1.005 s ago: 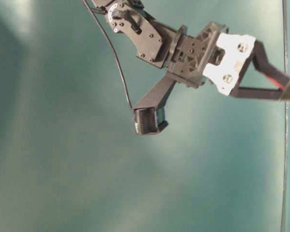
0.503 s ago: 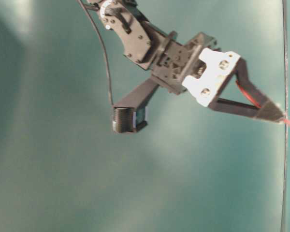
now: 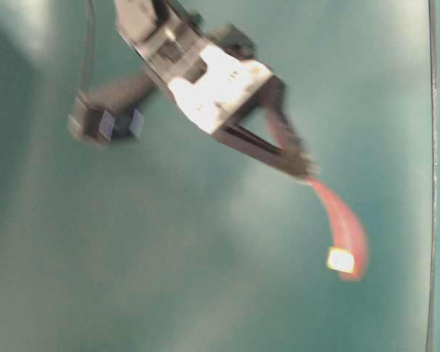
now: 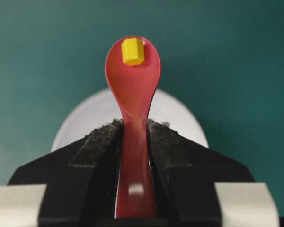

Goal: Scoop the yellow hexagonal prism block from the bowl with a spoon using the right arm.
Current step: 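Raise the spoon with the block out of the bowl, right gripper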

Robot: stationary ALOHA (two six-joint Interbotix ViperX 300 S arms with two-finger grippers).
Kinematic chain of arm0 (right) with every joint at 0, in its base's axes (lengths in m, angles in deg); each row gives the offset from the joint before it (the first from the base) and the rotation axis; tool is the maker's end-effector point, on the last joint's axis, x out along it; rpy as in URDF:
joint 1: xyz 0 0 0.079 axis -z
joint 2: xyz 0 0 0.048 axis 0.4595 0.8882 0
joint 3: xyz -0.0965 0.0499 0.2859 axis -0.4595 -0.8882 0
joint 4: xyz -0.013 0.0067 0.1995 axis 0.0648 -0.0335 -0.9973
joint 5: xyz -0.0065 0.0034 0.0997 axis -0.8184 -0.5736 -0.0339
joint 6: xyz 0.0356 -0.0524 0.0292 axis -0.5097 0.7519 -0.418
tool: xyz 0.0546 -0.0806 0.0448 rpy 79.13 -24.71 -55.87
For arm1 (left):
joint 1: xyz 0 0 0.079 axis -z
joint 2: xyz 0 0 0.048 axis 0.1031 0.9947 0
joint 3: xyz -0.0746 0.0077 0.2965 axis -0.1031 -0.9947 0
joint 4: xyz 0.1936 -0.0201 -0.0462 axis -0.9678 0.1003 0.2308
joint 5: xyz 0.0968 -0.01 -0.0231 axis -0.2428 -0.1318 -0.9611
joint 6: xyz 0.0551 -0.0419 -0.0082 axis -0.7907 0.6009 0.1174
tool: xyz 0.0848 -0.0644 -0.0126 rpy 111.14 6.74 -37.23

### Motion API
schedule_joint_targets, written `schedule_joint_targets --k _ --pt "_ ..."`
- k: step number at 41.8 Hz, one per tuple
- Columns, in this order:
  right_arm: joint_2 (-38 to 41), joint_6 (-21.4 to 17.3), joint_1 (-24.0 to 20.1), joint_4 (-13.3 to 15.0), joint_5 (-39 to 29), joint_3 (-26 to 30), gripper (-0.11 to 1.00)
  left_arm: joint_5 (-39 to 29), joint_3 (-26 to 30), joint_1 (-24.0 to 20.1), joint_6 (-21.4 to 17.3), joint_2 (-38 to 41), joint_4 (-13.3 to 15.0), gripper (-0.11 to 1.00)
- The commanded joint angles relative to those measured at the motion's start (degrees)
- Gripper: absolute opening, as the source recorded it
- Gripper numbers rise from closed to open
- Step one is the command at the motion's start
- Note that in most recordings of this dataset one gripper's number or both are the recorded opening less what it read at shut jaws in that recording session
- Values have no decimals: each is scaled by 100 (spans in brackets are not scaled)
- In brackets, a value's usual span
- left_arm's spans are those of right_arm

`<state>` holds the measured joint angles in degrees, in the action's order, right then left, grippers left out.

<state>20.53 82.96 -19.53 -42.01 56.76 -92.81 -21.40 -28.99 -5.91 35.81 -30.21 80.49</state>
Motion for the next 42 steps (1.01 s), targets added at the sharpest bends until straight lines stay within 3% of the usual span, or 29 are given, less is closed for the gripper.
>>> schedule_joint_targets --k 1,13,42 --pt "-562 9 -44 -9 519 -237 23 26 105 0 -9 18 -18 0" --pt "-1468 18 -53 -9 1204 -879 23 26 105 -9 0 9 -18 0" --pt "-1538 53 -53 9 1169 -940 23 62 114 0 0 0 -18 0"
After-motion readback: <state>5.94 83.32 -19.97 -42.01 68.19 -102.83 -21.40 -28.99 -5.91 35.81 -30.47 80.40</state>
